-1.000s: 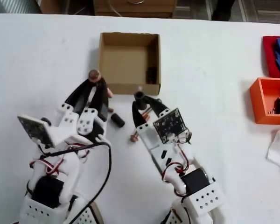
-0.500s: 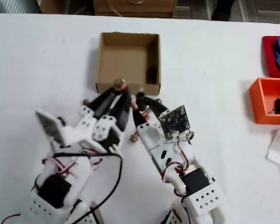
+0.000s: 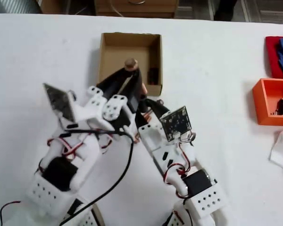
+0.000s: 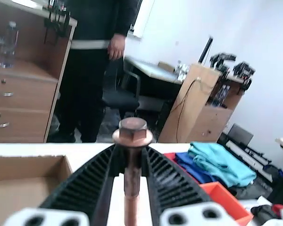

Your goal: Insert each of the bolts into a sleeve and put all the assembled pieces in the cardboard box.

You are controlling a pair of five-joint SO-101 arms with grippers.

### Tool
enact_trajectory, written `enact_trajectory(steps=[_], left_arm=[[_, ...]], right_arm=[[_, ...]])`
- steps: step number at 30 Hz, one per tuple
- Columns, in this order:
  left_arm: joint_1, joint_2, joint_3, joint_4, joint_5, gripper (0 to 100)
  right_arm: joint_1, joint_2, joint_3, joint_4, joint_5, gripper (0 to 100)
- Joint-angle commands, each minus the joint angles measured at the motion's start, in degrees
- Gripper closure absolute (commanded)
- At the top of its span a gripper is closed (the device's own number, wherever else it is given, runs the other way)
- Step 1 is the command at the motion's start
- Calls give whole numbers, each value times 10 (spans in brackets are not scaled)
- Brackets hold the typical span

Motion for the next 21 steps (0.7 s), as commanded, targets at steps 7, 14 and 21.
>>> enact_trajectory(steps=[7,14,21], left_arm=[[5,35,9,-19,-36,974],[5,36,11,-19,-57,974],[5,42,12,-82,-55,974]], right_arm=[[35,-11,-8,2,-4,977],[41,-11,-9,0,-4,977],[41,-11,-9,1,-4,977]])
